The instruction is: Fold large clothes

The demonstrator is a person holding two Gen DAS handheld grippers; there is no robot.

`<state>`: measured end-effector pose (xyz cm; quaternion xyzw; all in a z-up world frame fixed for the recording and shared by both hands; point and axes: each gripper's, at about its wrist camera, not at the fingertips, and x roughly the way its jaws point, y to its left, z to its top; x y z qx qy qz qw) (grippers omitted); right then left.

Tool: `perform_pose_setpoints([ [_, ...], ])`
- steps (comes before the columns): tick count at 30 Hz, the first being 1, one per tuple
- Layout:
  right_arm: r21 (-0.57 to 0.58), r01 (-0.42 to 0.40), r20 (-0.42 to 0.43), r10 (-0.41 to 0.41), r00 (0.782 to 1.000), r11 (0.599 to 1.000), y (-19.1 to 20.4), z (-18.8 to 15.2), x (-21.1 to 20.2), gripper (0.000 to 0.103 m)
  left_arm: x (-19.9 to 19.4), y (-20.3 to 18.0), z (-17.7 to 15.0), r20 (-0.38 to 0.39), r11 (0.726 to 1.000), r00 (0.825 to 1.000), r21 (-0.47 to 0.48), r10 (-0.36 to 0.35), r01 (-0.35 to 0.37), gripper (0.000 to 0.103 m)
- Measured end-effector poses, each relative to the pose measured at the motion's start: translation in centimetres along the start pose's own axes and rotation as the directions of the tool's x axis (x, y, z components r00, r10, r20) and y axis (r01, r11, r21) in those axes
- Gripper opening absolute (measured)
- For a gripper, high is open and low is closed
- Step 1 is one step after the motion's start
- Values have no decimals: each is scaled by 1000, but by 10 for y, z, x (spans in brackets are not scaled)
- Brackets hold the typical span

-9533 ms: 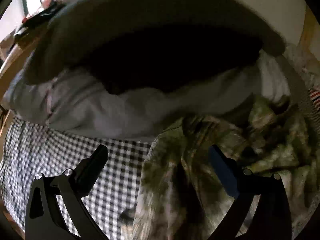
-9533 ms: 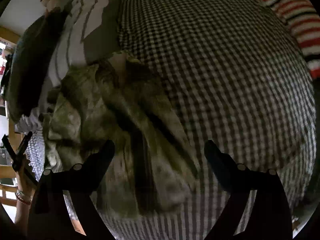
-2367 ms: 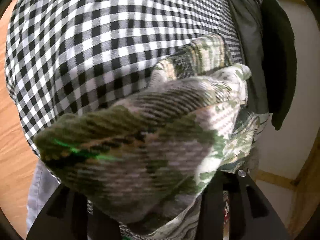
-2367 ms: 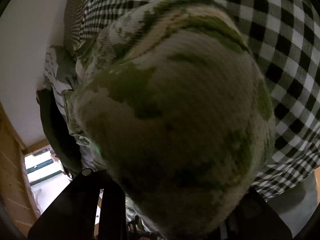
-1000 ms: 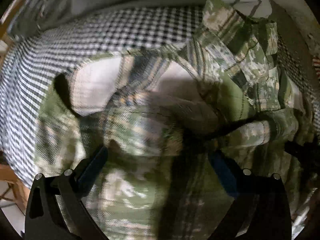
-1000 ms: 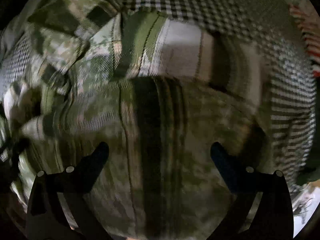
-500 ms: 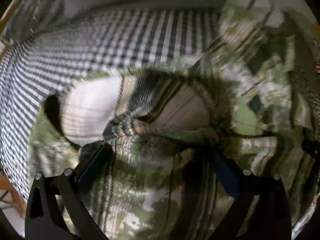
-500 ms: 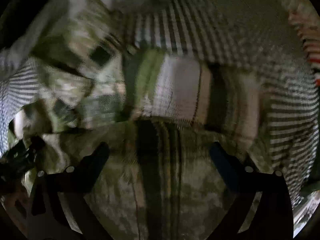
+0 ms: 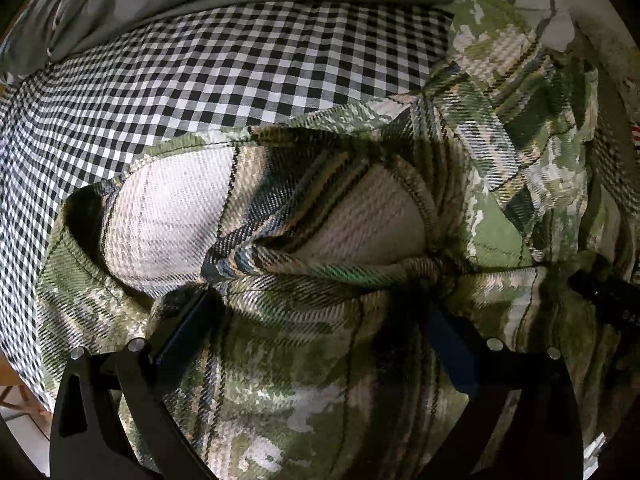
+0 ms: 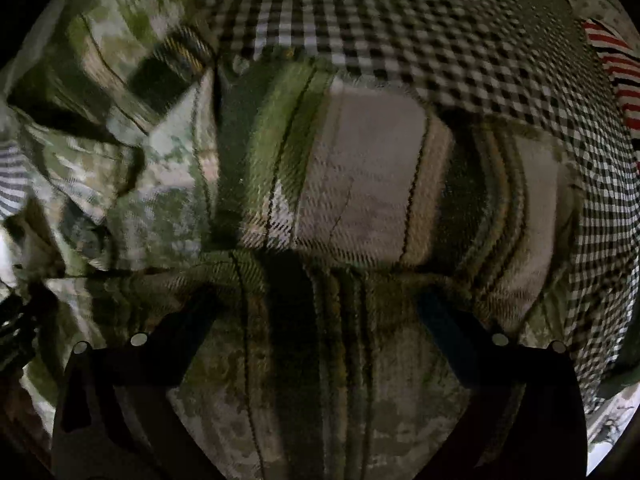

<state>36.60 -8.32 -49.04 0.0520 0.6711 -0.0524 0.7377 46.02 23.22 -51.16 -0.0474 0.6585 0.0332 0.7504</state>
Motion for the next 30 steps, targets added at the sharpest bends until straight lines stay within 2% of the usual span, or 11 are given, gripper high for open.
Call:
perform_pose_setpoints([
  [5, 10, -138, 209, 133, 969, 990, -33, -35, -77, 100, -53, 19, -4, 91, 989, 986, -23, -140, 143, 99],
  [8, 73, -305, 274, 275, 921, 950, -60, -81, -106, 100, -84, 45, -38, 132, 925, 926, -101, -354, 367, 98],
  [9, 110, -350, 285, 308, 908, 930, -71, -97, -111, 100, -89, 56, -53, 138, 883, 894, -153, -425, 444, 98],
  [11, 239, -460, 316, 379, 870, 855, -103, -140, -110, 100, -92, 92, -100, 175, 748, 820, -341, -546, 570, 98],
  [12, 317, -481, 311, 390, 867, 817, -115, -159, -107, 100, -91, 101, -117, 186, 707, 805, -396, -564, 586, 98],
  [13, 414, -515, 299, 422, 856, 751, -131, -181, -97, 100, -83, 119, -150, 204, 617, 778, -505, -594, 603, 98],
  [18, 650, -535, 257, 506, 823, 540, -150, -261, -53, 100, -58, 140, -249, 237, 410, 762, -727, -603, 551, 98],
  [22, 712, -592, 325, 571, 754, 377, -145, -282, -20, 100, -28, 128, -283, 351, 194, 707, -802, -614, 566, 98],
  [23, 732, -582, 330, 563, 758, 355, -145, -283, -14, 100, -21, 124, -285, 388, 143, 692, -804, -609, 577, 98],
  [26, 768, -578, 370, 545, 753, 276, -147, -284, 1, 100, -13, 118, -284, 435, 82, 690, -810, -579, 580, 98],
  [30, 744, -617, 424, 531, 733, 257, -150, -279, -3, 100, -5, 113, -271, 475, 57, 667, -789, -574, 612, 98],
])
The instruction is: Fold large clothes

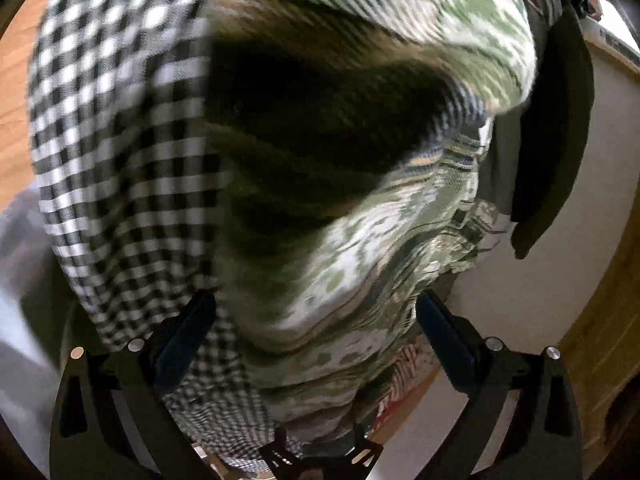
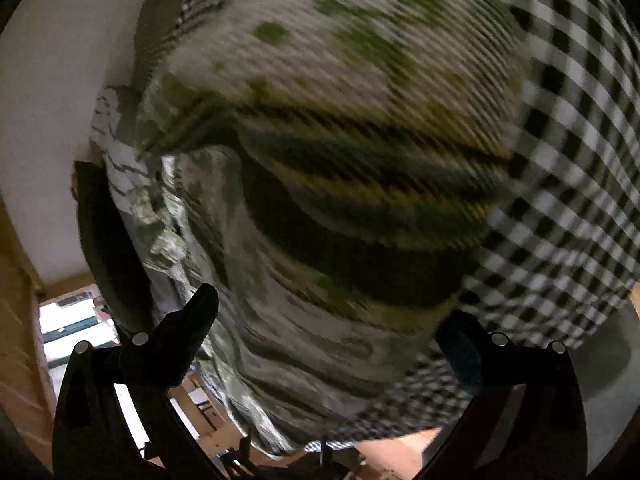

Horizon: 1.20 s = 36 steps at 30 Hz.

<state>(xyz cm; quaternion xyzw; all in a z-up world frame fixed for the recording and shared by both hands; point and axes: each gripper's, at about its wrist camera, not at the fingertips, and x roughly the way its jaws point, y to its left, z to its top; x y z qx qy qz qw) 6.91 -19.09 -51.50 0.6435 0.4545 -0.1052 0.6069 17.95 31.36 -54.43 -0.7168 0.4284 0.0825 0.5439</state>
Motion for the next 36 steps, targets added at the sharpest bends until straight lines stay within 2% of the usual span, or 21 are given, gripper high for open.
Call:
perform_pose_setpoints([
  [3, -43, -72, 14, 72, 997, 997, 16, 4, -4, 93, 7, -21, 3, -12, 998, 999, 49, -39, 39, 98],
  [4, -74, -82, 16, 83, 996, 994, 23, 4, -6, 79, 9, -27, 3, -15, 997, 999, 61, -46, 46, 98],
  [5, -129, -94, 10, 96, 995, 987, 36, 6, -11, 72, 11, -36, 4, -19, 995, 998, 81, -56, 57, 98],
  [8, -165, -93, -10, 92, 996, 982, 47, 19, -10, 70, 17, -58, 5, -29, 986, 999, 156, -45, 49, 98],
  [11, -107, -79, -6, 79, 997, 991, 33, 34, 2, 70, 20, -57, 9, -33, 989, 999, 147, -16, 21, 98],
  [15, 23, -149, 43, 148, 988, 989, 15, 33, 2, 70, 13, -47, 16, 13, 991, 1000, 135, 18, -20, 98],
  [18, 38, -122, 99, 118, 988, 992, 20, 28, -1, 57, 2, -44, 19, 63, 987, 993, 125, 95, -102, 98],
  [20, -24, -110, 130, 112, 985, 994, 35, 24, -3, 32, -18, -50, 15, 114, 970, 977, 146, 181, -197, 98],
  [21, -48, -118, 141, 124, 982, 992, 41, 22, -5, 29, -28, -55, 12, 142, 954, 965, 171, 222, -245, 98],
  [22, -64, -128, 146, 137, 980, 990, 46, 22, -5, 26, -40, -73, 4, 216, 913, 934, 236, 285, -333, 98],
  [24, -58, -134, 151, 141, 978, 989, 49, 21, -2, 26, -60, -107, -11, 344, 821, 881, 359, 325, -443, 98],
  [25, -32, -140, 150, 144, 978, 990, 45, 22, 1, 28, -61, -135, -24, 396, 737, 864, 474, 311, -483, 98],
  [26, 29, -136, 153, 130, 980, 990, 36, 24, 6, 34, -52, -160, -36, 414, 647, 865, 583, 284, -491, 98],
  [27, 87, -149, 172, 132, 976, 985, 27, 26, 7, 38, -33, -188, -48, 404, 531, 879, 702, 252, -475, 98],
  [29, 149, -185, 210, 152, 966, 971, 18, 27, 7, 43, 9, -211, -53, 356, 410, 895, 798, 270, -442, 98],
  [30, 154, -184, 210, 150, 966, 971, 19, 28, 8, 44, 29, -216, -51, 337, 379, 894, 817, 296, -434, 98],
  [31, 139, -172, 210, 140, 968, 975, 23, 30, 9, 46, 63, -218, -40, 327, 342, 880, 829, 345, -442, 98],
  [33, 119, -155, 222, 126, 967, 981, 28, 30, 5, 47, 87, -209, -19, 343, 312, 851, 822, 397, -477, 98],
  [34, 95, -153, 242, 127, 962, 984, 32, 30, -1, 46, 103, -204, -4, 352, 296, 826, 812, 440, -503, 98],
  [35, 57, -151, 256, 132, 958, 987, 41, 29, -5, 39, 118, -197, 7, 353, 266, 797, 810, 490, -523, 98],
  [36, 13, -149, 265, 140, 954, 989, 45, 31, -14, 35, 127, -193, 12, 352, 237, 779, 816, 519, -527, 98],
])
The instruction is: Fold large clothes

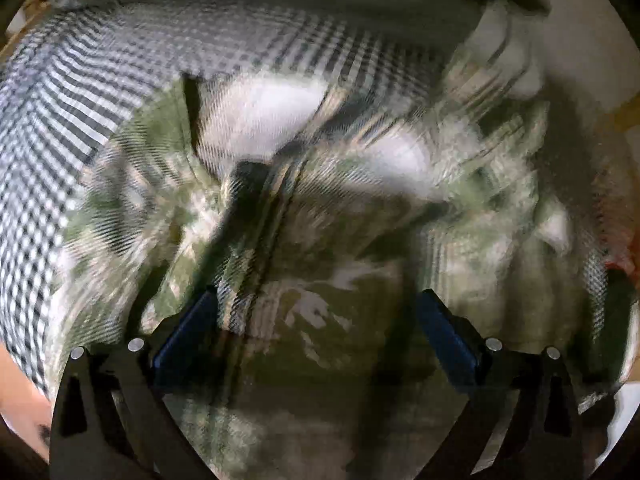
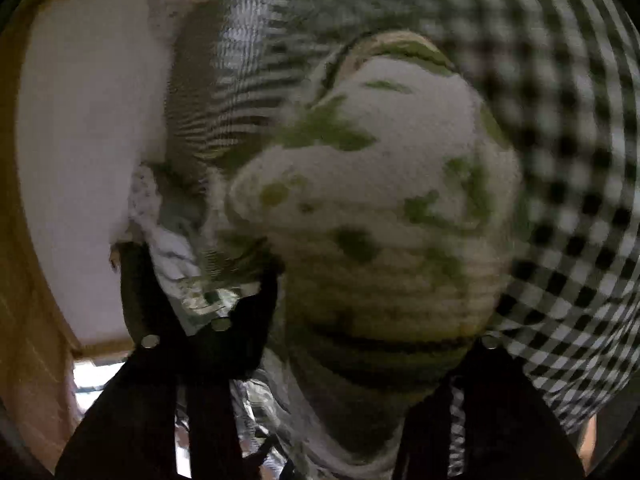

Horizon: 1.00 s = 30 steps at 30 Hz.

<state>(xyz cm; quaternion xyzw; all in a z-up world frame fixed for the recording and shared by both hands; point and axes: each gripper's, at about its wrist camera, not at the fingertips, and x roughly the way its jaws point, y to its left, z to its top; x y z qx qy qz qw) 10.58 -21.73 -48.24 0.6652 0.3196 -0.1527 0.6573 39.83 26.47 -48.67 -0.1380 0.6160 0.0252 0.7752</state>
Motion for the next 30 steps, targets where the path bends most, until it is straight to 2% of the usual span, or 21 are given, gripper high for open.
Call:
perform_pose_setpoints([
  [2, -92, -26, -1, 26, 1000, 995, 25, 0, -6, 31, 11, -14, -2, 2, 986, 996, 137, 92, -91, 98],
  [3, -137, -41, -15, 39, 999, 990, 37, -1, -7, 31, 13, -16, -4, 0, 981, 994, 160, 114, -112, 98],
  [5, -246, -76, -50, 66, 997, 966, 69, -7, -7, 31, 14, -17, -4, 5, 980, 992, 157, 123, -123, 98],
  [8, -396, -166, -137, 121, 983, 903, 123, -22, 0, 31, 15, -18, -2, 10, 983, 993, 141, 119, -120, 98],
  [12, -518, -301, -281, 173, 944, 800, 187, -55, 23, 31, 3, -6, -5, 29, 987, 996, 132, 84, -87, 98],
  [13, -554, -336, -330, 170, 929, 762, 203, -70, 29, 31, -6, 1, -4, 56, 992, 996, 108, 66, -71, 98],
  [15, -599, -395, -413, 154, 897, 697, 225, -98, 38, 31, -23, 19, -4, 107, 993, 990, 65, 91, -98, 98],
  [17, -636, -444, -485, 120, 866, 631, 243, -129, 47, 31, -38, 43, -5, 149, 994, 983, -8, 109, -109, 98],
  [21, -685, -529, -609, 5, 793, 501, 260, -196, 69, 31, -54, 98, -9, 173, 989, 980, -127, 98, -76, 98],
  [22, -690, -540, -625, -20, 780, 482, 259, -208, 73, 31, -61, 112, -10, 187, 986, 978, -150, 95, -67, 98],
  [24, -701, -572, -665, -99, 740, 427, 247, -250, 79, 31, -69, 135, -13, 190, 977, 972, -186, 136, -100, 98],
  [28, -725, -604, -685, -251, 684, 331, 214, -317, 97, 31, -89, 192, -19, 193, 951, 969, -293, 156, -95, 98],
  [30, -729, -623, -684, -351, 640, 284, 191, -352, 116, 31, -100, 218, -23, 201, 937, 963, -334, 178, -103, 98],
])
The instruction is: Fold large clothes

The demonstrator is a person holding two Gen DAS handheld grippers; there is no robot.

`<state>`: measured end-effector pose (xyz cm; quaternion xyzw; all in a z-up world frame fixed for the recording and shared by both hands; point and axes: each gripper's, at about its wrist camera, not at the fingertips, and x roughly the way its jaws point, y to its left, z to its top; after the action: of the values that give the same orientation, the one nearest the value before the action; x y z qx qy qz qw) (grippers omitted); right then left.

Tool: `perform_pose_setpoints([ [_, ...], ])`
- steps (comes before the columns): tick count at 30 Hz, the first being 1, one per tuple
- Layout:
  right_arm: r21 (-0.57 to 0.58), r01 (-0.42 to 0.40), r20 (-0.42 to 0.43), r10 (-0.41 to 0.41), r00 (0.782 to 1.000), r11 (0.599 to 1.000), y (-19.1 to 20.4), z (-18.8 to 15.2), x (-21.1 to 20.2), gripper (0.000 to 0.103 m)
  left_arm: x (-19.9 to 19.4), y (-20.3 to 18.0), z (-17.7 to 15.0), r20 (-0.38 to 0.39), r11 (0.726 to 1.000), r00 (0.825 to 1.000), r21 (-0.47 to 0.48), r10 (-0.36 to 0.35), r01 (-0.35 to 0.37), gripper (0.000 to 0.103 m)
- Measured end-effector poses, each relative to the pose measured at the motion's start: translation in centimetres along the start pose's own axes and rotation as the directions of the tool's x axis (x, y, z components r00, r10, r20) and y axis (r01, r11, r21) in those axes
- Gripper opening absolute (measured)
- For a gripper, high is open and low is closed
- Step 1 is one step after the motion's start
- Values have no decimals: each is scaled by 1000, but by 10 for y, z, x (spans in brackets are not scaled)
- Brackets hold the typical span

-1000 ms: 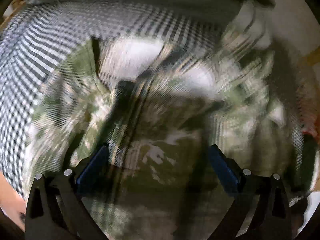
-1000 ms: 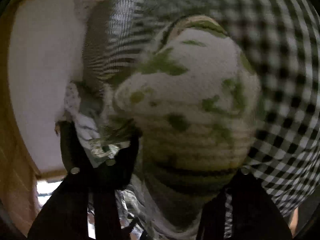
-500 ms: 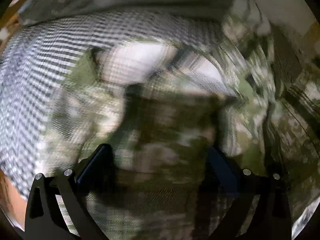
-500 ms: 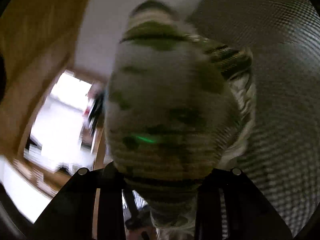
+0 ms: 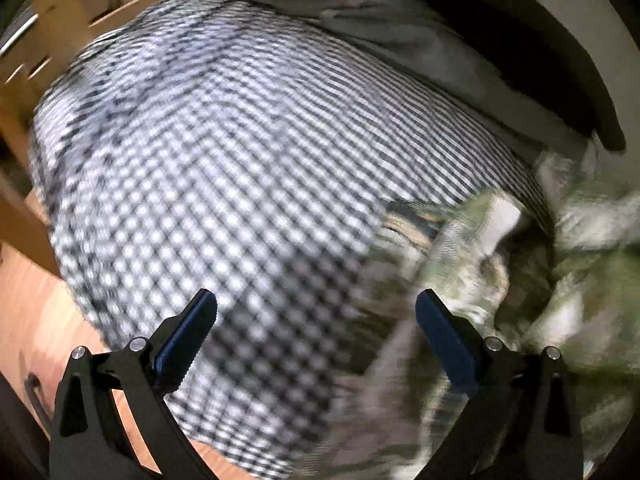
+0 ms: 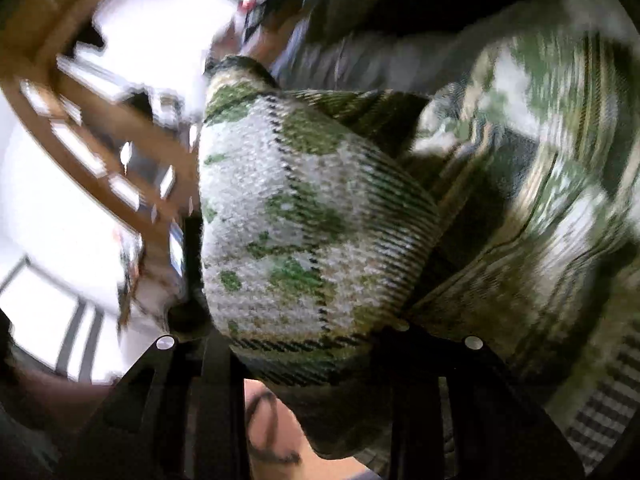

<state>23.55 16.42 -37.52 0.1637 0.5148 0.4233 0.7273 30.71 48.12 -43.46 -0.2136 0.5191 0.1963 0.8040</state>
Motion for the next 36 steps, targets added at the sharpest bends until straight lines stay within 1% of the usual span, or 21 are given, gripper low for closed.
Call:
perform_pose_setpoints([
  [2, -39, 1, -102, -5, 995, 999, 6, -18, 39, 31, -4, 6, 5, 9, 1000, 1000, -22, 2, -2, 98],
  [5, -81, 46, -242, -64, 968, 996, 1, -39, 95, 31, -13, 22, 13, 28, 999, 1000, -53, -3, 4, 98],
  [9, -93, 53, -263, -76, 962, 994, -4, -39, 108, 38, -29, 27, 27, 41, 995, 998, -79, -55, 58, 98],
  [10, -122, 53, -274, -85, 958, 991, 5, -39, 106, 52, -36, 23, 35, 55, 994, 996, -76, -74, 78, 98],
  [11, -155, 55, -284, -98, 954, 986, 17, -40, 105, 76, -40, 17, 45, 66, 993, 993, -72, -94, 99, 98],
  [13, -224, 63, -283, -127, 951, 973, 39, -43, 96, 97, -54, -1, 62, 84, 986, 985, -62, -152, 157, 98],
  [15, -298, 57, -270, -141, 952, 953, 66, -55, 83, 97, -68, -26, 76, 88, 967, 965, -40, -247, 251, 98],
  [18, -288, 34, -263, -114, 958, 957, 83, -71, 44, 97, -77, -79, 104, 41, 915, 915, 56, -402, 400, 98],
  [21, -186, 91, -206, -129, 970, 978, 76, -69, -21, 97, -67, -149, 107, -83, 819, 840, 192, -536, 541, 98],
  [22, -129, 143, -161, -163, 973, 981, 63, -63, -51, 98, -57, -165, 102, -117, 805, 838, 234, -534, 546, 98],
  [23, -79, 215, -114, -223, 968, 973, 51, -54, -72, 100, -48, -182, 93, -143, 807, 854, 281, -500, 520, 98],
  [24, -39, 289, -74, -291, 954, 957, 38, -42, -89, 100, -36, -200, 78, -143, 812, 886, 356, -441, 462, 98],
  [25, 8, 380, -27, -380, 925, 925, 18, -26, -107, 100, -26, -207, 68, -144, 815, 905, 396, -400, 423, 98],
  [27, 86, 506, 18, -509, 861, 858, -23, 0, -121, 100, -10, -211, 45, -179, 806, 921, 445, -346, 390, 98],
  [28, 125, 528, 26, -535, 844, 840, -46, 17, -122, 100, -6, -207, 27, -203, 796, 918, 457, -341, 397, 98],
  [29, 151, 538, 31, -548, 836, 829, -64, 34, -119, 100, -4, -203, 12, -231, 785, 912, 466, -339, 409, 98],
  [31, 155, 500, 66, -514, 855, 852, -83, 70, -101, 100, 16, -191, -31, -336, 765, 911, 512, -241, 391, 98],
  [32, 156, 516, 39, -527, 849, 842, -94, 87, -85, 100, 28, -181, -55, -389, 762, 903, 526, -181, 379, 98],
  [33, 150, 545, -3, -551, 835, 825, -103, 101, -65, 99, 32, -174, -68, -396, 759, 905, 538, -157, 367, 98],
  [35, 133, 540, -79, -534, 842, 831, -121, 120, -30, 99, 23, -161, -93, -333, 727, 932, 604, -145, 328, 98],
  [36, 126, 567, -113, -556, 824, 814, -132, 129, -14, 99, 21, -157, -100, -323, 724, 937, 615, -132, 313, 98],
])
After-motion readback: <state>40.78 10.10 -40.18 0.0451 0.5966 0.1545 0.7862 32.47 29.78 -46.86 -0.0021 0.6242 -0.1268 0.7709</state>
